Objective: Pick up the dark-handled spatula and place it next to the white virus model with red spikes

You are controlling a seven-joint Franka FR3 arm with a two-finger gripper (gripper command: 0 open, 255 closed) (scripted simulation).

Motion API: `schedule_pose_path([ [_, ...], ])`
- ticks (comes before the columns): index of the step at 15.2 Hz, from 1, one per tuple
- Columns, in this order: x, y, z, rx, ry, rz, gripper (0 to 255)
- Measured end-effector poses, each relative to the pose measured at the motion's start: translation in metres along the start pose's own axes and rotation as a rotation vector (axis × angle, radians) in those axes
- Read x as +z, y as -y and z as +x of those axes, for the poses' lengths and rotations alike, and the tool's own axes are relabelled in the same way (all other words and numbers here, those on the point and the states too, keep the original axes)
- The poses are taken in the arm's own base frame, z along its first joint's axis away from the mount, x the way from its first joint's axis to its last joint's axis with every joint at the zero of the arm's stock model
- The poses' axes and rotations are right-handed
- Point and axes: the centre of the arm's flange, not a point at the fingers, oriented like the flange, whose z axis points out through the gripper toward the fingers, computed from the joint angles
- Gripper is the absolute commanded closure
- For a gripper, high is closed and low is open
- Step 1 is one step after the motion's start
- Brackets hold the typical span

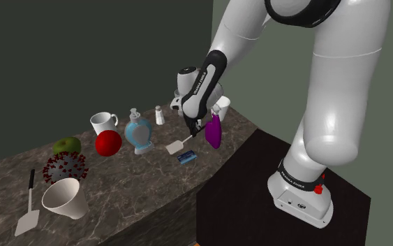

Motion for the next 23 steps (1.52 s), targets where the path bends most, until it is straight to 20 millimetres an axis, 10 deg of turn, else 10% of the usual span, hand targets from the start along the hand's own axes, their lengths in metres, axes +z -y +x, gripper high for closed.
schedule_pose_path([
  [23, -0.119, 0.001, -0.008, 0.0, 0.0, 0.0, 255],
])
